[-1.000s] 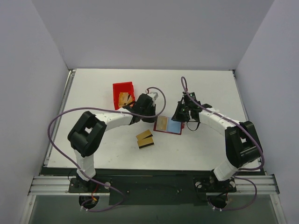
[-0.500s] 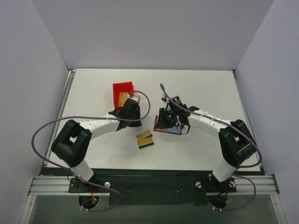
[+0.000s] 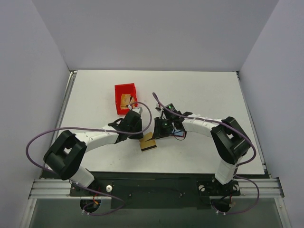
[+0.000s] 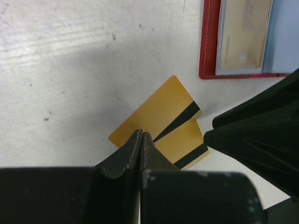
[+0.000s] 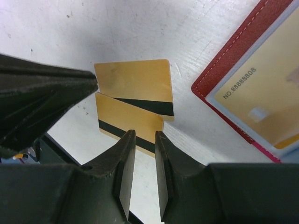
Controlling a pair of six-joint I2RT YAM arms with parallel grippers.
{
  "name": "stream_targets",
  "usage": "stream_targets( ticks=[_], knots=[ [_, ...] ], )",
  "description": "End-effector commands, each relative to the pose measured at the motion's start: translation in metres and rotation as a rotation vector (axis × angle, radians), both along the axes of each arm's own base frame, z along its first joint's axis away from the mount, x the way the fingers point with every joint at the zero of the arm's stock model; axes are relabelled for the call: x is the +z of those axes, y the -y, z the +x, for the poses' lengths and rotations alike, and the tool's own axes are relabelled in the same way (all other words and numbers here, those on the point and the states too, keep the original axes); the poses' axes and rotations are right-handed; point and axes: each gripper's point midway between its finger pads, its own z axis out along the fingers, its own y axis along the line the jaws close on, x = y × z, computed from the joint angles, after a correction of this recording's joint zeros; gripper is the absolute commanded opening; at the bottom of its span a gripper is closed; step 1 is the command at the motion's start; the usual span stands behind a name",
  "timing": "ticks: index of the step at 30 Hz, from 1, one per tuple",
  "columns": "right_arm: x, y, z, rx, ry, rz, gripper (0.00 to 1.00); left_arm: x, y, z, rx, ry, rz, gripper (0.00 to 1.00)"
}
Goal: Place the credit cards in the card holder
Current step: Move the credit card to the corner of the board.
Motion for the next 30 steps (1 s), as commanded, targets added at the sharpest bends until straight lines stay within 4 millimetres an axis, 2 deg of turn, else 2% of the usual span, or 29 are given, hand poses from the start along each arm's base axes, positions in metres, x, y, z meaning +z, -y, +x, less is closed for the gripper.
stream_targets(
  ticks=[1, 7, 13, 20, 30],
  knots=[
    [-0.005, 0.007, 0.007, -0.070, 0.024, -0.049, 0.20, 0.003, -0.001, -0.008, 0.047, 0.016, -0.015, 0.02],
    [-0.020, 0.020, -0.002, -0.100, -0.001, -0.089, 0.19, -0.004, -0.014, -0.017, 0.097, 0.004, -0.011, 0.02],
    [-0.026, 0.022, -0.007, -0.108, -0.016, -0.094, 0.19, -0.010, -0.017, -0.018, 0.102, 0.001, 0.006, 0.02],
    [-0.031, 0.021, -0.012, -0.092, -0.047, -0.095, 0.18, -0.011, -0.015, -0.019, 0.092, -0.007, 0.003, 0.02],
    [-0.039, 0.024, -0.027, -0.077, -0.077, -0.102, 0.18, -0.021, -0.010, -0.039, 0.057, -0.043, -0.001, 0.02]
  ],
)
